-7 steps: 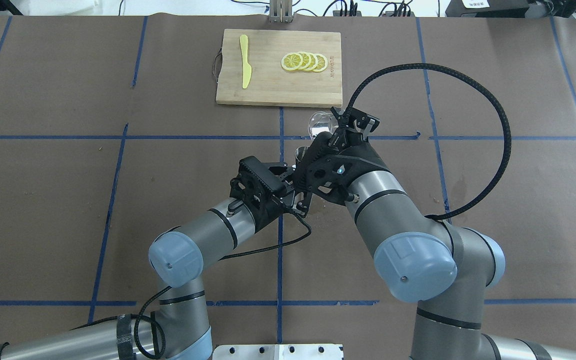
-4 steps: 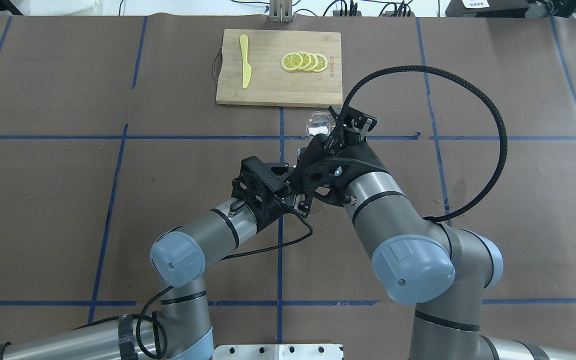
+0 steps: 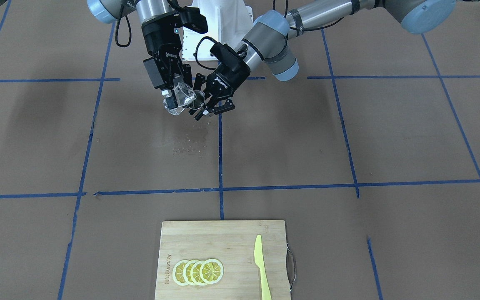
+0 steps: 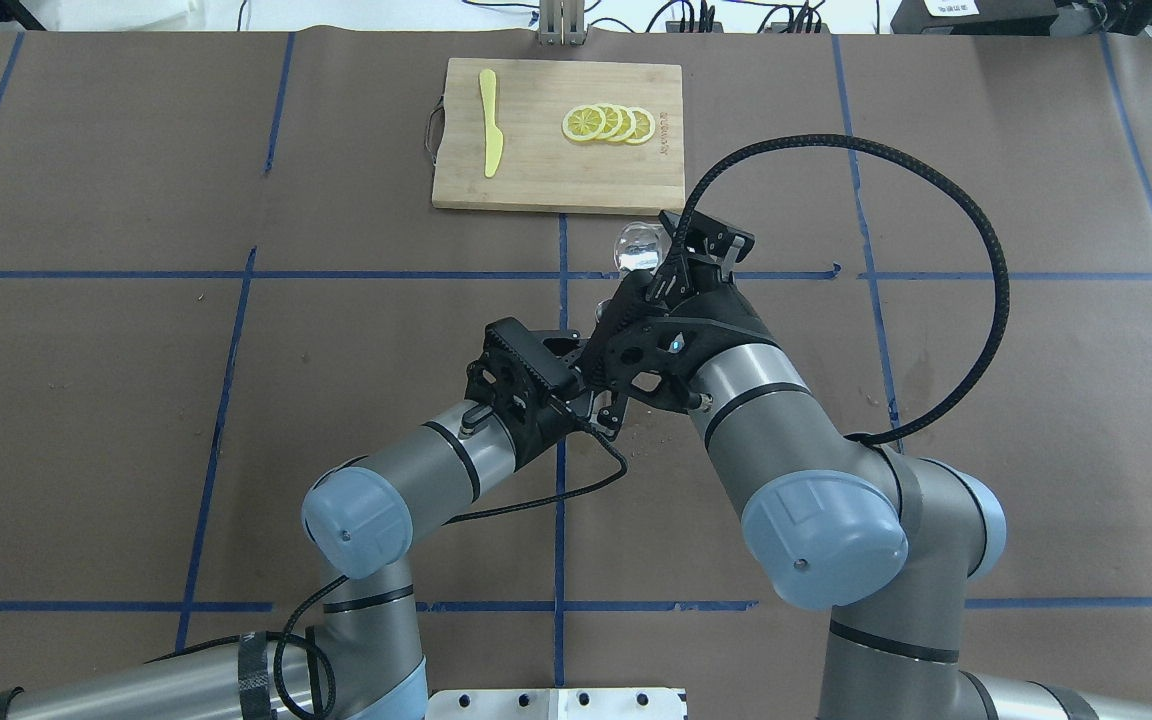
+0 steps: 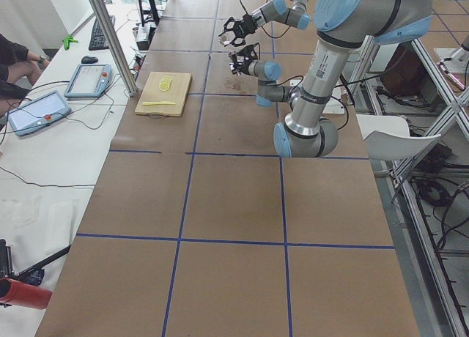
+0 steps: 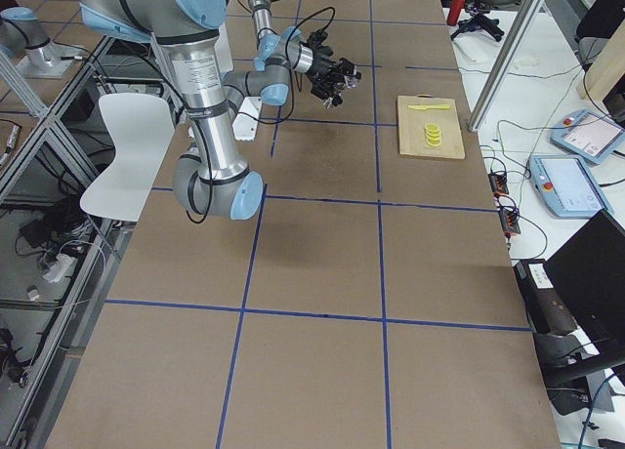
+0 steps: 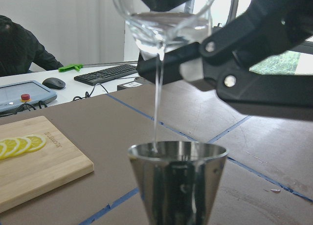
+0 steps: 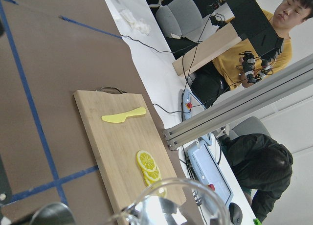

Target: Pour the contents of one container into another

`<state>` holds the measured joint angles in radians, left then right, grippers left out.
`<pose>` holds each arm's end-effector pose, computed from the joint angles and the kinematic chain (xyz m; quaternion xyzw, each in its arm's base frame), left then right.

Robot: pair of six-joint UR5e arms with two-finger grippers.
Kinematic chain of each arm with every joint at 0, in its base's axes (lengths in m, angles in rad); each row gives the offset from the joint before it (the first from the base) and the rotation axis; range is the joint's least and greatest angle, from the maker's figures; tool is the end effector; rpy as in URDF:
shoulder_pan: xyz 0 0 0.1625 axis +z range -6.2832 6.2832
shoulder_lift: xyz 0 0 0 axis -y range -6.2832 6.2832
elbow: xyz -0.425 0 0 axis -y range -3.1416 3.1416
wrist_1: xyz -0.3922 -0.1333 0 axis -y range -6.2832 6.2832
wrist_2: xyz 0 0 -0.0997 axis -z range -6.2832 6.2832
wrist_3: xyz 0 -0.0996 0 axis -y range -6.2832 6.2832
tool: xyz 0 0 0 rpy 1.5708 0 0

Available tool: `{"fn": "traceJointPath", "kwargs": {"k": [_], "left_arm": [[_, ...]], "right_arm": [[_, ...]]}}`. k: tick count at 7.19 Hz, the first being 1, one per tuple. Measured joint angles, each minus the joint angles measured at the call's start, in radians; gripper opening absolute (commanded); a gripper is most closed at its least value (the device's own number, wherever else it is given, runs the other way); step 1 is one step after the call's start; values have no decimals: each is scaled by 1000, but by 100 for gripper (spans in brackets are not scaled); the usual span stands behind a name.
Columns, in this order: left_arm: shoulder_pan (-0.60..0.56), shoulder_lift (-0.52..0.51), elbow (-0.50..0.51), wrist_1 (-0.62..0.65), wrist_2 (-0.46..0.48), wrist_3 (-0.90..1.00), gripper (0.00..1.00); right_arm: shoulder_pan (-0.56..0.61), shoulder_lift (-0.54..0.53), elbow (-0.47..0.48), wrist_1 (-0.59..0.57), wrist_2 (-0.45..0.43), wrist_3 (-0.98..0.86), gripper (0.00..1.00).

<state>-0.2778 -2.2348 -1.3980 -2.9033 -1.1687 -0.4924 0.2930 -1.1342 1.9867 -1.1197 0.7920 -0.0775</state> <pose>0.5985 -0.3498 0.1927 0.5812 0.5266 0.0884 0.6140 -0.4511 -0.3484 0.1749 0.6336 -0.0679 -0.2817 0.7174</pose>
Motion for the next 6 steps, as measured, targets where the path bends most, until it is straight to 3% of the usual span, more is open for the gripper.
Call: {"fn": "traceJointPath", "kwargs": {"k": [6], "left_arm": [[0,-4,11,1,1,1,0]], "right_arm": [[-20,0,3,-21,-69,-36,0]]}}
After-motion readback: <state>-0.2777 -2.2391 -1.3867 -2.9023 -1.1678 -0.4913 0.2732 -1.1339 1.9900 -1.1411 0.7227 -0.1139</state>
